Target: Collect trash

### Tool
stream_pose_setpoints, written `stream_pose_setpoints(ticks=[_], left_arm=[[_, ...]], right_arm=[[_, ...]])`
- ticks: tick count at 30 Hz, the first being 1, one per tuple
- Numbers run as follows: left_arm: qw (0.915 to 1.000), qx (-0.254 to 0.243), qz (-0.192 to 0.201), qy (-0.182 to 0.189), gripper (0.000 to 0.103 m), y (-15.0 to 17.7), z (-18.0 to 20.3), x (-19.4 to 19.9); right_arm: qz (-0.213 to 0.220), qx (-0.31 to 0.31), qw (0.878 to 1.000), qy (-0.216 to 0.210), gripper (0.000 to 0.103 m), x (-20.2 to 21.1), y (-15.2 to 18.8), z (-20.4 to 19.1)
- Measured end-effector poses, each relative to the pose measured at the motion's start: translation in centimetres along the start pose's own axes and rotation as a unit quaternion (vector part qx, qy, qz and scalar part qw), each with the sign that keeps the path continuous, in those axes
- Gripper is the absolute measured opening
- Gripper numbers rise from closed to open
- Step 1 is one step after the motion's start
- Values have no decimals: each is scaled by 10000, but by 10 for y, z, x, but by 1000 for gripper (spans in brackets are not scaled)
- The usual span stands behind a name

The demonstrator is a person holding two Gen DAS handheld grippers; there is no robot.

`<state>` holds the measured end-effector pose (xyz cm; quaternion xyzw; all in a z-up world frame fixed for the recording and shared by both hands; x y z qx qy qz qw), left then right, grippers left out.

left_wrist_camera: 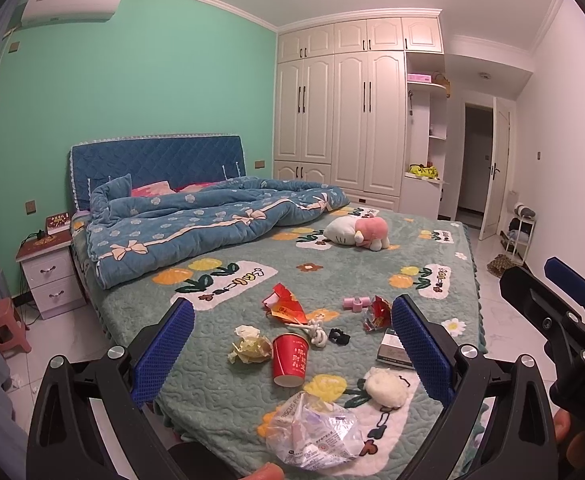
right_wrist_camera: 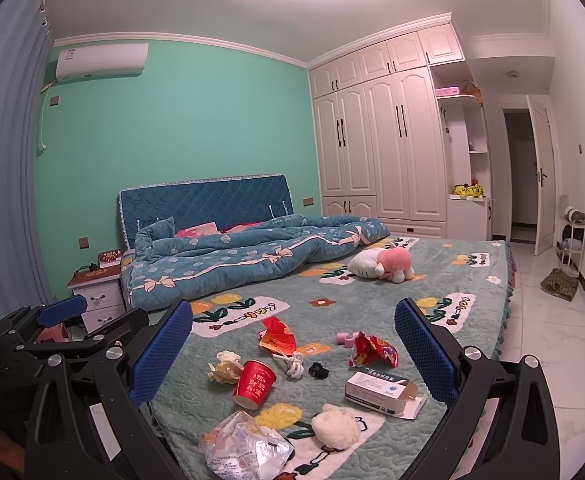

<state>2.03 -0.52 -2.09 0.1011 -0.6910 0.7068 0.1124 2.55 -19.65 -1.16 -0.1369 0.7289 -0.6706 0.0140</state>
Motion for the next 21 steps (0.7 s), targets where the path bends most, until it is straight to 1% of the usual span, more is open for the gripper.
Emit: stream_pose_setpoints(ticks=[21], left_arm=[[10000, -27, -45, 5, 97, 1, 1, 3]], right_arm=[[-39, 3, 10000, -12, 99, -1, -1, -3]])
Point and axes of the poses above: each gripper's, at about its wrist camera, not at the fingertips, and x roughly against the way its jaws point, z to its right, y to its underside, the point moved 2 cm from there along -x, roughly the way its jaws point, and after that the axes turned 2 degrees about z, right-handed, at the moved point
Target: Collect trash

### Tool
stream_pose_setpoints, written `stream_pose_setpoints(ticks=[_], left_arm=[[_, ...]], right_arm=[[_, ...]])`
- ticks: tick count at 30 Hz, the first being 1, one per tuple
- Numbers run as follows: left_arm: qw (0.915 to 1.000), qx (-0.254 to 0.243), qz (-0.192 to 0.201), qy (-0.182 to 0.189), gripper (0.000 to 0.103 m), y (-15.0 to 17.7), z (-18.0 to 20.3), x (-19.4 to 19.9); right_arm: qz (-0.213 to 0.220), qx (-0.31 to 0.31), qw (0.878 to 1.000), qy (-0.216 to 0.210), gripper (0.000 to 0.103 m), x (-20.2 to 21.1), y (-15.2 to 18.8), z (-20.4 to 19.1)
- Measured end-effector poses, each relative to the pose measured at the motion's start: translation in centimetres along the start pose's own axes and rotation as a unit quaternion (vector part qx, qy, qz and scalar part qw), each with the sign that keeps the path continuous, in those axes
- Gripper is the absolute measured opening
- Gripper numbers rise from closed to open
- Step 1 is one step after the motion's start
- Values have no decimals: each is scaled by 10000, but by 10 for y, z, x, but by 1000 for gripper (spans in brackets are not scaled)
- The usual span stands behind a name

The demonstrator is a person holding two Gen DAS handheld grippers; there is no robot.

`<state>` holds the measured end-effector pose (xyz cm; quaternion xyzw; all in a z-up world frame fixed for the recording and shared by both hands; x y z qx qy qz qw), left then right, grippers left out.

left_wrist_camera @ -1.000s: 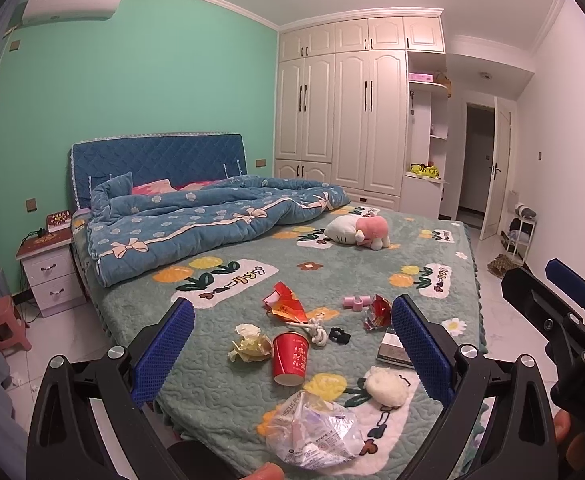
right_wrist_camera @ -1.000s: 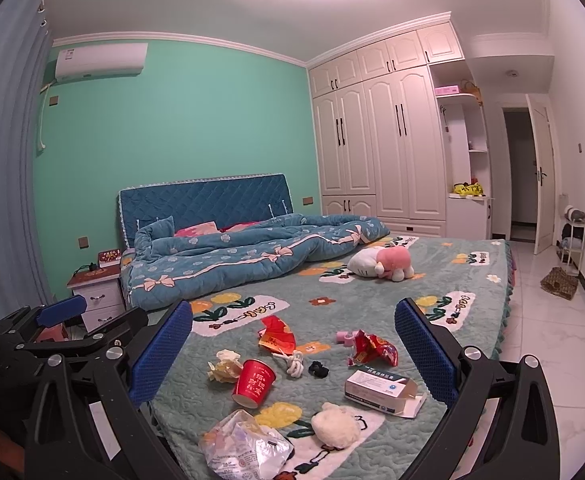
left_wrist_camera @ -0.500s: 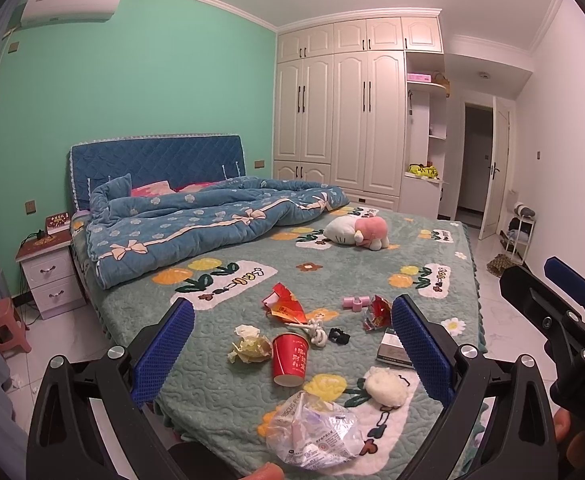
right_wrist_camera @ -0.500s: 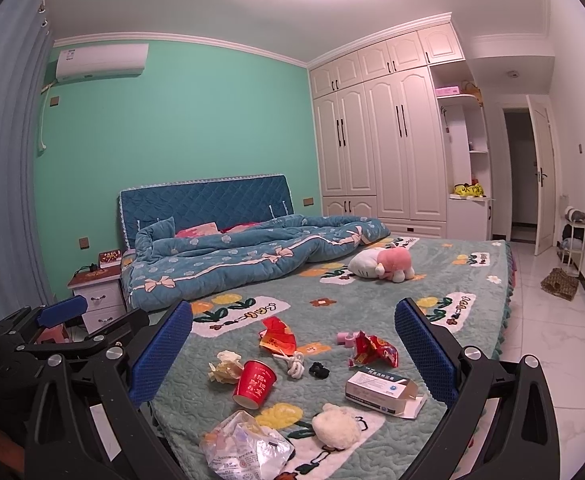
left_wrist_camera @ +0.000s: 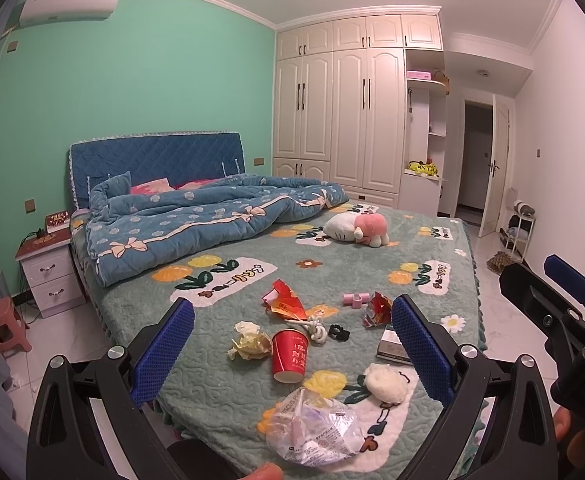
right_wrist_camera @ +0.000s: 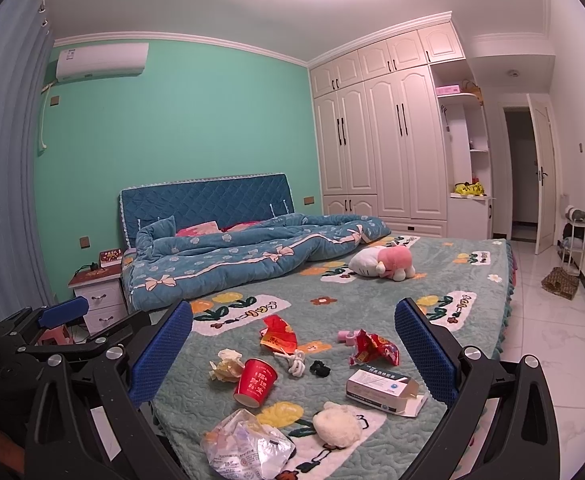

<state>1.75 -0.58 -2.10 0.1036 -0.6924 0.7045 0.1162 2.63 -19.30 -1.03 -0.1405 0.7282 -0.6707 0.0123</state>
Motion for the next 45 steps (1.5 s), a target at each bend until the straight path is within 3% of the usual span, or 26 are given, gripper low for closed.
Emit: stream_pose_setpoints(ticks=[8, 19, 25, 32, 40, 45], left_arm=[[10000, 22, -39, -43, 97, 0, -6, 0], [9992, -24, -395, 32, 97, -6, -12, -10], [9961, 161, -817, 296, 97, -3, -16, -23], [9914, 94, -1305, 9, 97, 6, -17, -41], [9805, 339, -1927, 154, 97, 26, -18, -63], [9719, 295, -2328, 185, 97, 45, -11, -80]], right_arm=[[-28, 36, 10000, -10, 99, -2, 1, -2], [-268, 181, 9994, -149, 99, -15, -1, -2], [-600, 78, 9974, -394, 99, -29, 1, -1], [-1198, -41, 9921, -369, 99, -51, 16, 10], [-1770, -265, 9827, -477, 99, -71, 40, 20], [-2117, -54, 9762, -463, 99, -84, 58, 20]])
Point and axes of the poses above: each gripper's, at about its wrist camera, not at the fingertips, and x roughly against the way its jaws point, z to its right, y to its underside, the point moved 2 cm from there along -x, roughly the way its jaws point, and after that the axes turned 2 degrees about z, right-handed, at the moved point
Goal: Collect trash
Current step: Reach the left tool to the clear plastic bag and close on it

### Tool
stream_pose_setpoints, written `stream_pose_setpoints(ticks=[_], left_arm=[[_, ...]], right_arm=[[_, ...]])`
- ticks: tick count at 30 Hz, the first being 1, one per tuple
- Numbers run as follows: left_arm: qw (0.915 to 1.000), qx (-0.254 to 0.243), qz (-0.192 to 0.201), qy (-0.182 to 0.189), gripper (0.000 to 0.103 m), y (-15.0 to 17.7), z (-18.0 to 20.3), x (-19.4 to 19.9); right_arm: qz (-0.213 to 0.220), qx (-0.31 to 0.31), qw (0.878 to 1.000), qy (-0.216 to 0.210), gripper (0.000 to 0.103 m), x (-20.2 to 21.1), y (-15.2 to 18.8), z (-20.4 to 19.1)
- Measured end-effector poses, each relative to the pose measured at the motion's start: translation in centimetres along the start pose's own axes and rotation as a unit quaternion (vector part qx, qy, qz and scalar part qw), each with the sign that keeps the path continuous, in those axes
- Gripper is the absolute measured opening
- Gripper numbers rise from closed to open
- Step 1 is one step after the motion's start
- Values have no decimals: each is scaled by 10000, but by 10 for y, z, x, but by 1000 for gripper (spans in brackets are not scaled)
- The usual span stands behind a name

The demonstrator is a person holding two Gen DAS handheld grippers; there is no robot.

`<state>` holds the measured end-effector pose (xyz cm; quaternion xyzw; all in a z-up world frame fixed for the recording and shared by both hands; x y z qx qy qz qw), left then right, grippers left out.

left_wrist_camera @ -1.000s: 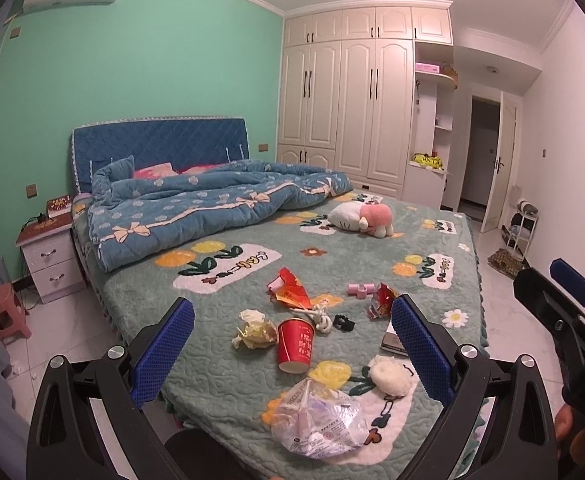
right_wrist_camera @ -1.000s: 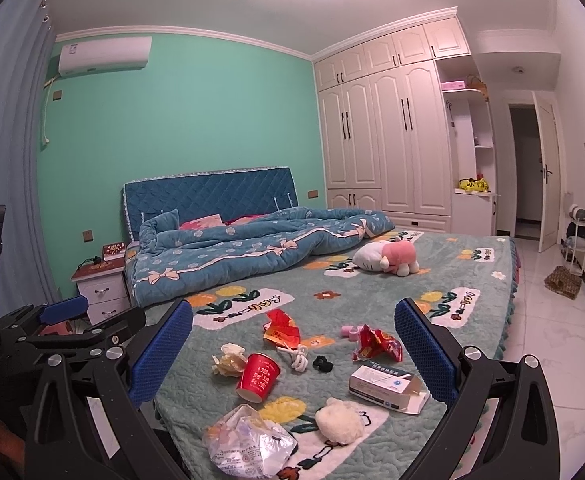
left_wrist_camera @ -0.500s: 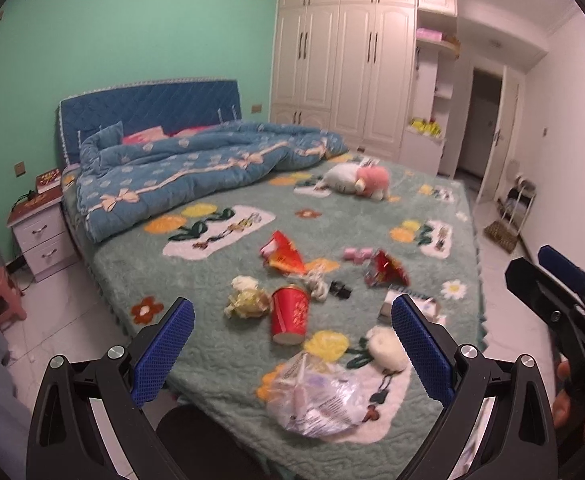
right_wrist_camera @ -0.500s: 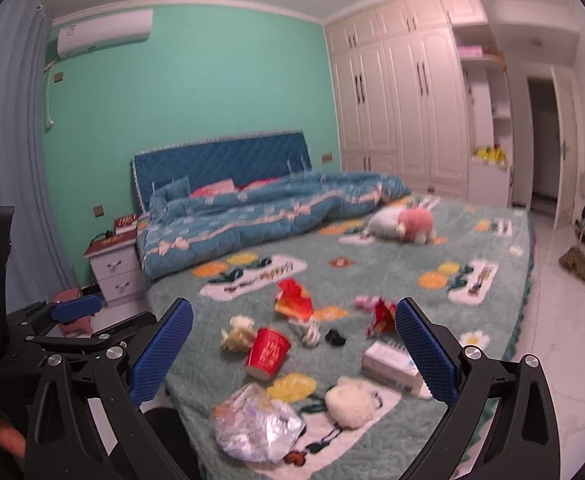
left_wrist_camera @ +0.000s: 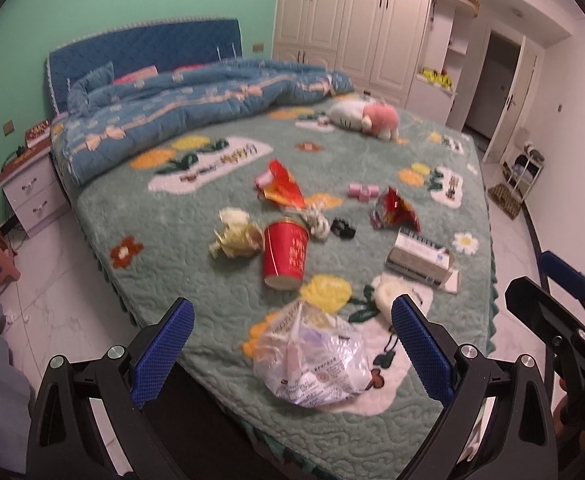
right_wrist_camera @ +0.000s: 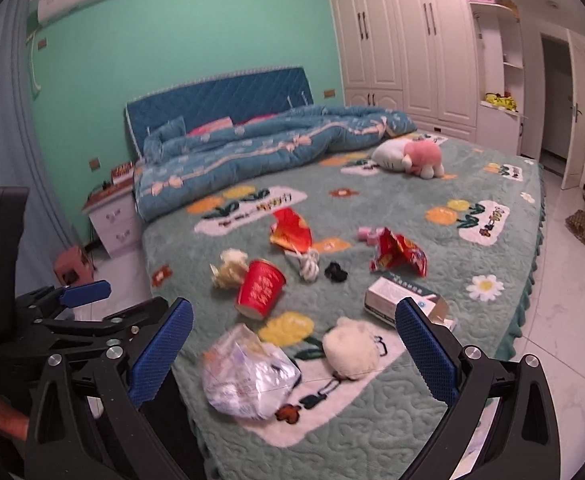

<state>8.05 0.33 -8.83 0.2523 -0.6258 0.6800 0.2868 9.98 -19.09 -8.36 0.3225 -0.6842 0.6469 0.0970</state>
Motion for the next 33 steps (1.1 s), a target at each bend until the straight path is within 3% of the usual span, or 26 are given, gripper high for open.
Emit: stream_pose_setpoints(ticks=[7, 14, 33], left_arm=[[9985, -55, -536, 68, 97, 9, 5, -29], [9954, -233, -901, 212, 97, 14, 13, -51], [9858, -627, -1542, 238, 97, 30, 10, -103]], right_arm=[[-384, -102, 9992, 14, 99, -26, 7, 12], [-487, -94, 9988, -19, 99, -40, 9, 15], [-869, -199, 9960, 19, 99, -81, 20, 22]])
Point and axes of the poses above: each gripper's, at about its wrist camera, not at the fingertips, and x roughly against the way its jaws point, z to its right, y to its underside, the point moved 2 cm from there along -x, roughly the way its jaws point, and after that the axes turned 2 degrees about z, right-handed, at the moved point
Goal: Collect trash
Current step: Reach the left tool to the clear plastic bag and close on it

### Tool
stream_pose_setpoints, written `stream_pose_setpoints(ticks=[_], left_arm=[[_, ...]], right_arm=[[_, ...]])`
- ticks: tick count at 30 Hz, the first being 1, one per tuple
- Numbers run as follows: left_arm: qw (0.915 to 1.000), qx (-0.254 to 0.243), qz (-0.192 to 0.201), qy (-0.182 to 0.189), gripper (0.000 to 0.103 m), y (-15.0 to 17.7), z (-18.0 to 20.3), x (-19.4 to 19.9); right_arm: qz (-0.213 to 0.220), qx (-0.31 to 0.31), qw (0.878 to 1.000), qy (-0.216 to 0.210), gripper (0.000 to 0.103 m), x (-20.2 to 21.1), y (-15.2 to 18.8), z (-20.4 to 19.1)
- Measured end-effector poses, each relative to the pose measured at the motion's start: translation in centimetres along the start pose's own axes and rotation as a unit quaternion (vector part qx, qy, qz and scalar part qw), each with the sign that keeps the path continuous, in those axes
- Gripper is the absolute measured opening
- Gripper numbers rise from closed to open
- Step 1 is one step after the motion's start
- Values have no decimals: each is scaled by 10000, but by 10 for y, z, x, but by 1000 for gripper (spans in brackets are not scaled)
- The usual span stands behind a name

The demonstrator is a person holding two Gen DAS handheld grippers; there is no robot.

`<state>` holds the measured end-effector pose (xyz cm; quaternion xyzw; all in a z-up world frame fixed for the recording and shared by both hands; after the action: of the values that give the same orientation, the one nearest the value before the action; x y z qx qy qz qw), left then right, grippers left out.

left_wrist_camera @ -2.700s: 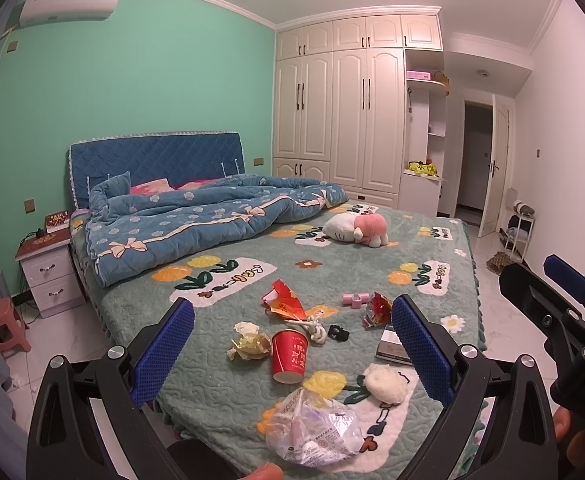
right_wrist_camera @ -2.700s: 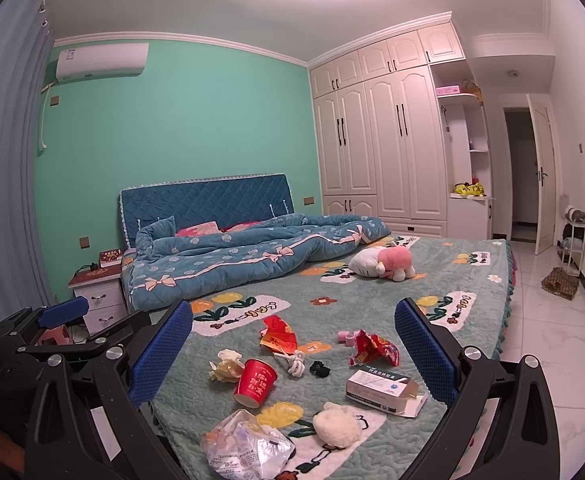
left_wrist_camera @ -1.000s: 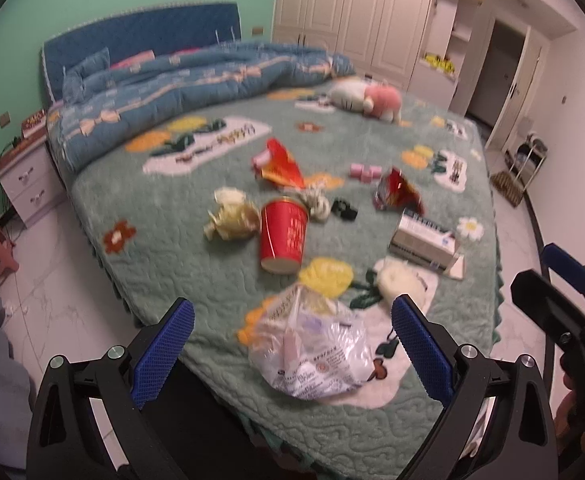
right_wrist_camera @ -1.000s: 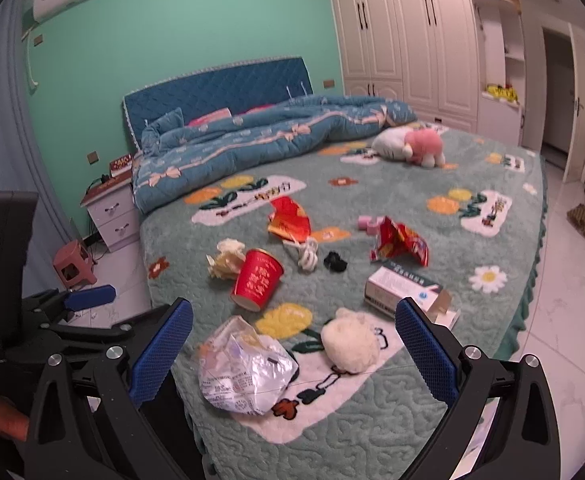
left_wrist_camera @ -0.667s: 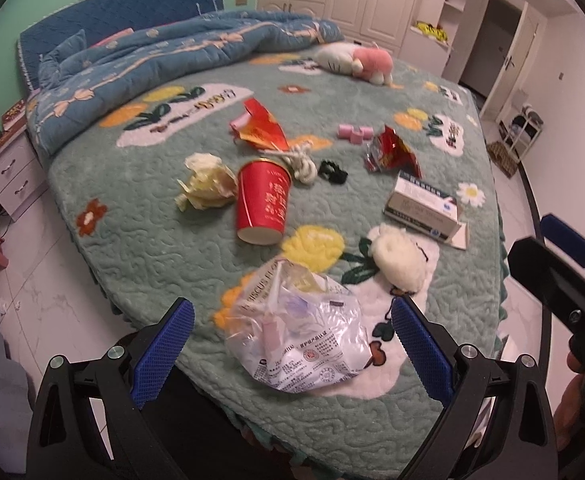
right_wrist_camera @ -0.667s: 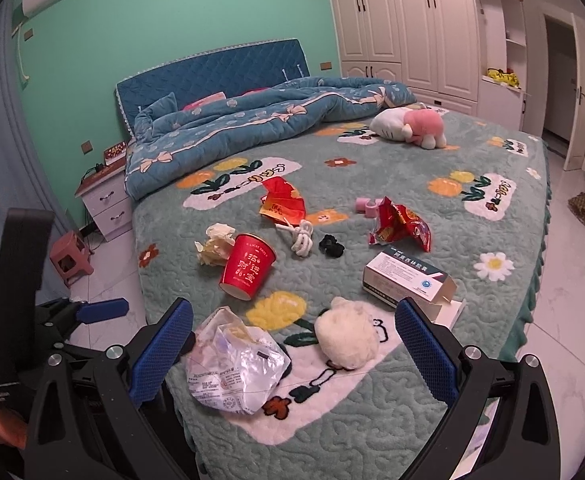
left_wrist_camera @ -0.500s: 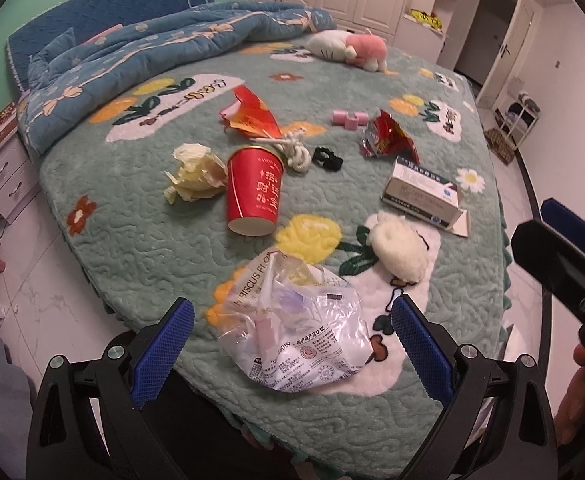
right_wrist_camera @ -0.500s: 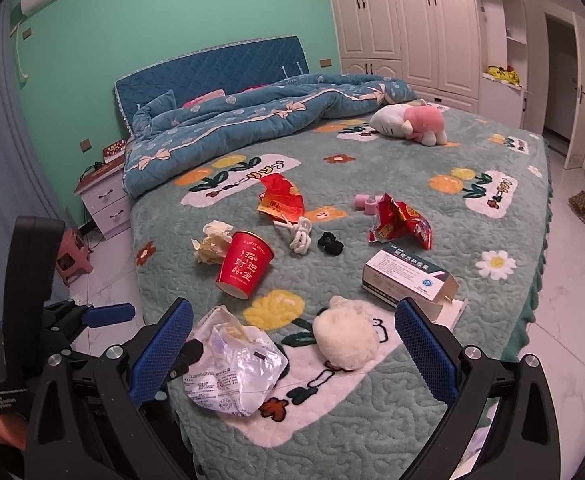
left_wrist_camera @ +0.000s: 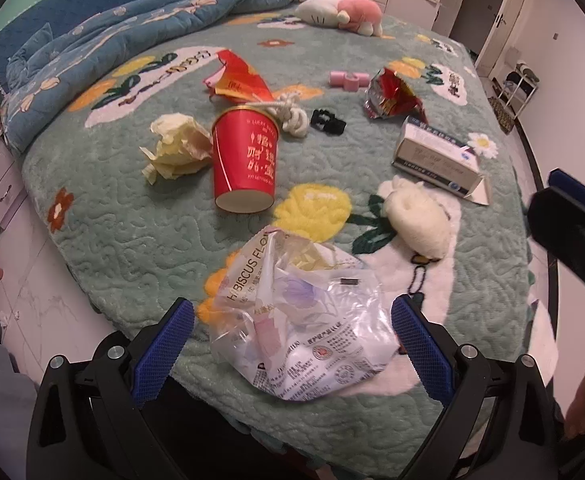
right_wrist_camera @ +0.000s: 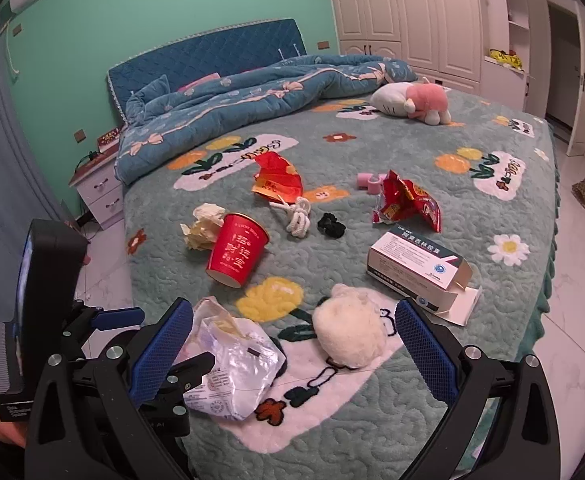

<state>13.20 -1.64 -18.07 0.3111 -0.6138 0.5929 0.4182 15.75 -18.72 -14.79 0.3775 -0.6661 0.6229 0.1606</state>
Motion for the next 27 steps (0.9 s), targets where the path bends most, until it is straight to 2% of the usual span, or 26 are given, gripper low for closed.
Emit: stream_pose_setpoints(ticks=[7, 11, 16, 24, 25, 26, 27], left_arm=[[9994, -78, -339, -18, 97, 4, -4, -29], [9987, -90, -487, 93, 97, 6, -5, -41], [9980, -119, -581, 220, 97, 7, -5, -48], [9976, -255, -615, 210, 97, 6, -6, -58], [9975, -264, -623, 218, 96, 6, -6, -59], [9974, -285, -626, 234, 86, 6, -5, -60], [9971, -299, -651, 245, 81, 6, -5, -61]], right_arm=[[-150, -28, 9999, 46, 99, -13, 3, 5], [-278, -21, 9996, 40, 99, -25, 7, 7], [-480, 69, 9988, -18, 99, -45, 12, 10], [-607, -8, 9982, 25, 97, -59, 17, 16], [-622, -23, 9981, 31, 97, -59, 17, 17], [-634, -42, 9980, 33, 97, -60, 18, 18], [-647, -70, 9979, 32, 97, -60, 19, 19]])
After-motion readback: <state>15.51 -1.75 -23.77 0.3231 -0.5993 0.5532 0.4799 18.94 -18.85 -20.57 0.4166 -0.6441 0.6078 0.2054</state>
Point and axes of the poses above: each gripper's, at about its wrist camera, not at the fingertips, and x roughly against the way its jaws point, z to its right, y to its underside, the point moved 2 cm from there along -x, roughly the way its jaws point, and after that the axes turned 2 degrees about z, right-handed, at the moved point
